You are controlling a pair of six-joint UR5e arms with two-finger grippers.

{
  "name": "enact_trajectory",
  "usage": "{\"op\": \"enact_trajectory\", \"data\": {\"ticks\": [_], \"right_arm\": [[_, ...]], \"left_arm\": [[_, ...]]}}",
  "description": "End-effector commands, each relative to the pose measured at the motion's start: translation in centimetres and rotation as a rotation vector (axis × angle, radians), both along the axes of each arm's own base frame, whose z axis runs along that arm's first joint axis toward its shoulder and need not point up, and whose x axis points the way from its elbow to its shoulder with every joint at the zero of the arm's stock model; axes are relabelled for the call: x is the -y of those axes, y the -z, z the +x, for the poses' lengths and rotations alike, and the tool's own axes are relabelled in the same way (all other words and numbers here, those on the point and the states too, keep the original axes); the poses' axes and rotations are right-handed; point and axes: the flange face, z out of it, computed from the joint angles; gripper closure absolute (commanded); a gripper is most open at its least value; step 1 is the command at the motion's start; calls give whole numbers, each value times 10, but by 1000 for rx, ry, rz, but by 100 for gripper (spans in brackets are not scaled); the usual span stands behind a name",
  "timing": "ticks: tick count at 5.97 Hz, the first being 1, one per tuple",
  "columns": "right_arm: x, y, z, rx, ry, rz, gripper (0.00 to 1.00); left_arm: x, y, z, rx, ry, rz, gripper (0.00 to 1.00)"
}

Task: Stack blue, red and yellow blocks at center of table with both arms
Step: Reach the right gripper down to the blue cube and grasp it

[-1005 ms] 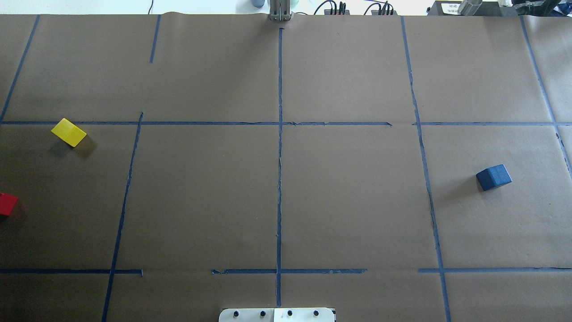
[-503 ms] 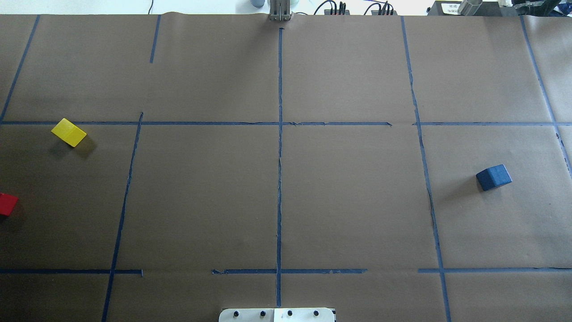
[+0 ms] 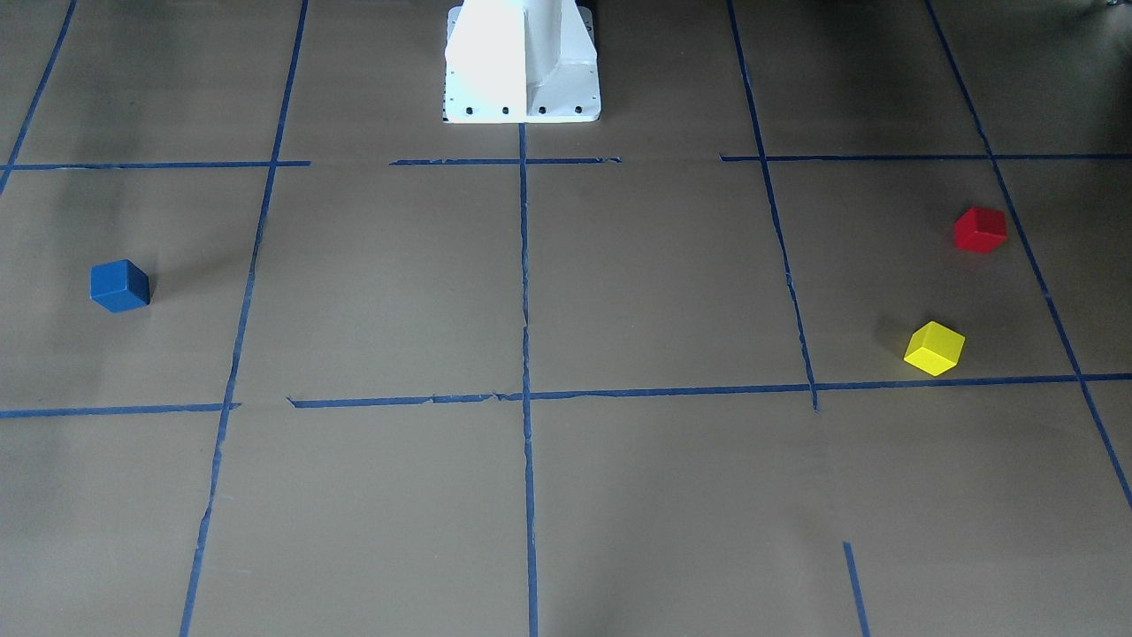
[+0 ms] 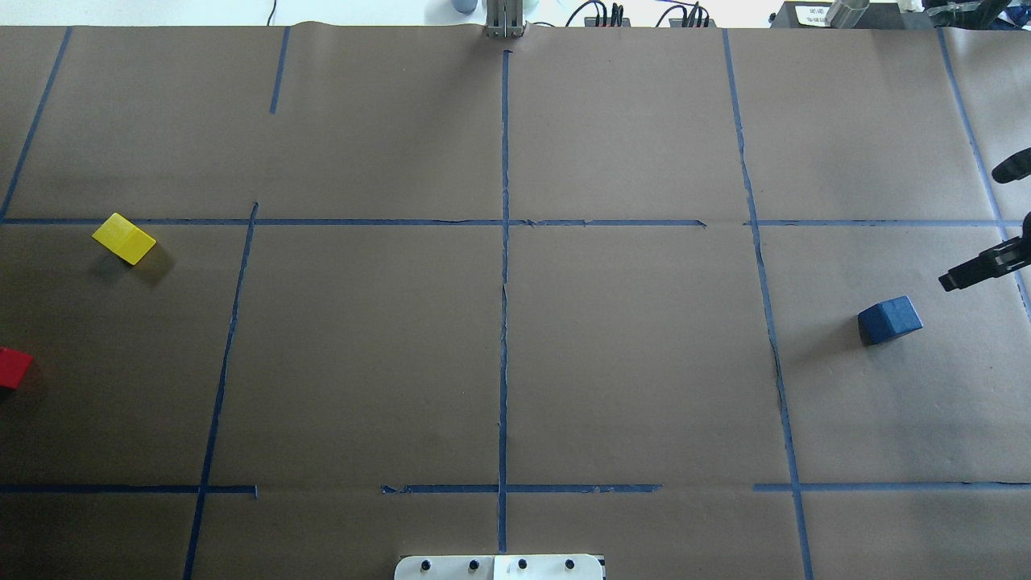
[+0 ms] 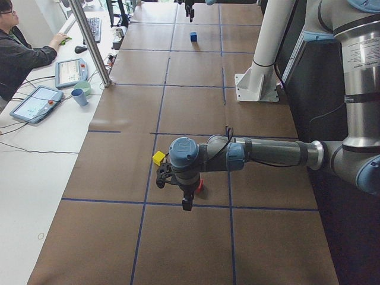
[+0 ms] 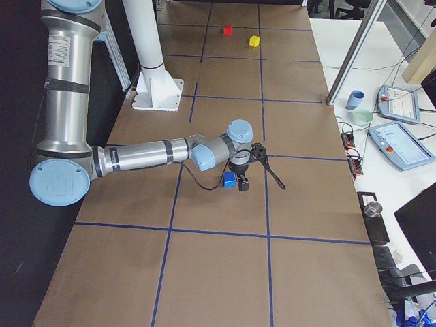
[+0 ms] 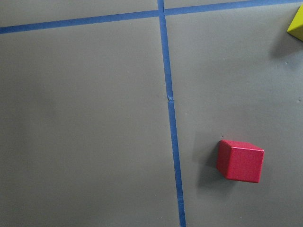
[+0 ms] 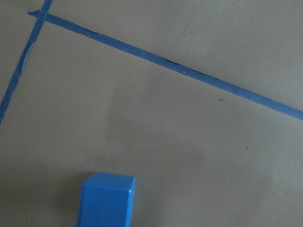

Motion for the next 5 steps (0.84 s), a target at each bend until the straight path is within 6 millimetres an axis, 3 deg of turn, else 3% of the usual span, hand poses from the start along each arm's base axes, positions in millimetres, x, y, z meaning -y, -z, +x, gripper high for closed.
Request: {"op": "enact_trajectory", "data": {"ticks": [1,2,5], "right_arm": [[-18,5,-50,22,-54,-18,0],[-22,3,-59,14,-44,-20,0],[-27,-27,-83,-26,1,-61,0]], "left_arm": [[0,0,0,0,-1,1,0],[0,0,0,0,-1,1,0],[0,-1,0,0,0,-2,0]]}}
